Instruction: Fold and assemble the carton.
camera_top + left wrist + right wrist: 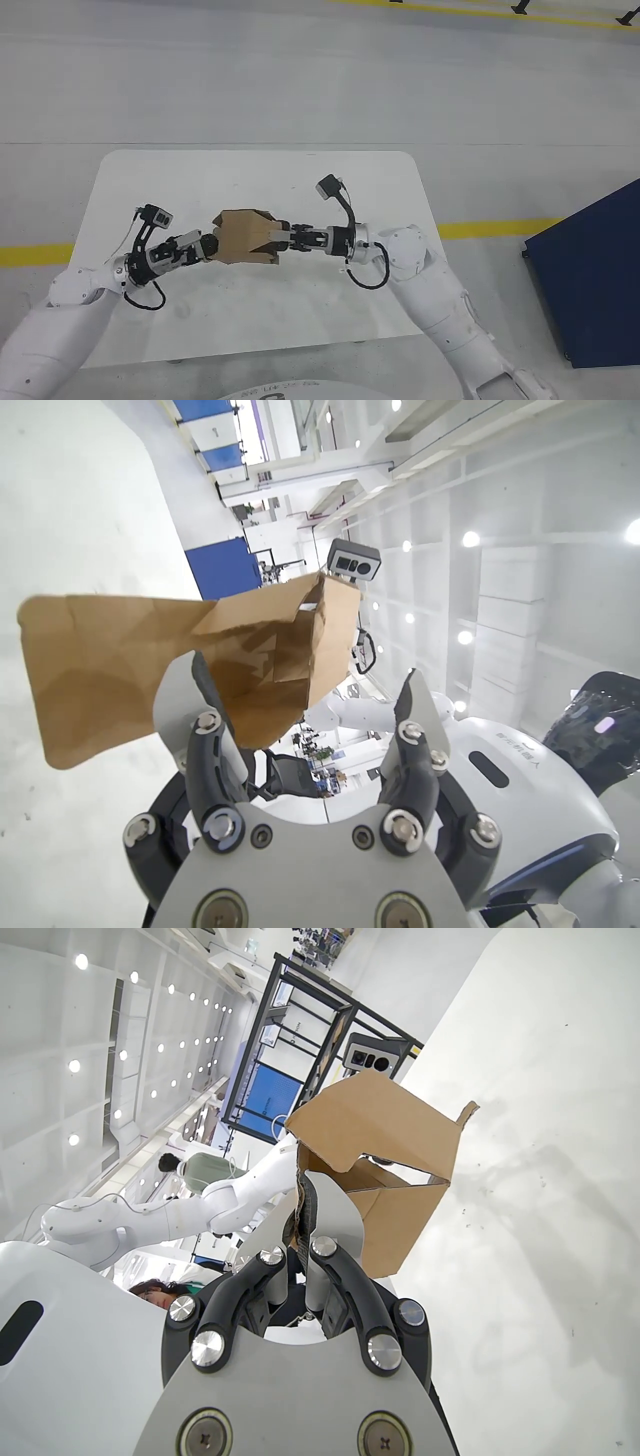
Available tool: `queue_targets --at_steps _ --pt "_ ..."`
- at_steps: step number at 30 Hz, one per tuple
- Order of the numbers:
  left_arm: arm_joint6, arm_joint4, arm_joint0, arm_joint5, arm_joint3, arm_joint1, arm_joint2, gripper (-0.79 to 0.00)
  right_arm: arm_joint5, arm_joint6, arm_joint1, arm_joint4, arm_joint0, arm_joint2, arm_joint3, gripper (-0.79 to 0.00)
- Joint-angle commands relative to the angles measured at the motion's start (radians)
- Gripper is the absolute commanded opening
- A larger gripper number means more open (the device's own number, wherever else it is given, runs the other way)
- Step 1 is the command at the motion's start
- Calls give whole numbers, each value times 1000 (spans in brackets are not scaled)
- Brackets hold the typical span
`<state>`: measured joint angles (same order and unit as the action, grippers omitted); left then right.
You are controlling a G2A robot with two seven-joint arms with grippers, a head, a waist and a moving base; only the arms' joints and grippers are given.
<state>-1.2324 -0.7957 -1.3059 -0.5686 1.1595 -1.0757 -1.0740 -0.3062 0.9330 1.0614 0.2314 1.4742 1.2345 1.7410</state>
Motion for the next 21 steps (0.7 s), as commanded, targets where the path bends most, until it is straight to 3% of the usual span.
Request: queue_targets --at_steps 1,9,15,21 --pt "-36 -18 5 17 -2 -1 2 -123 2 -1 0 -4 -1 -4 1 -785" --pt "-43 -2 18 24 24 -16 41 -111 5 0 -2 -18 -2 -16 7 -785" --pt "14 13 26 -33 38 -29 58 -111 2 8 -5 -19 1 -18 10 -785" --pt "54 31 6 -73 80 -28 47 -200 -4 40 -9 -7 2 -15 11 -785"
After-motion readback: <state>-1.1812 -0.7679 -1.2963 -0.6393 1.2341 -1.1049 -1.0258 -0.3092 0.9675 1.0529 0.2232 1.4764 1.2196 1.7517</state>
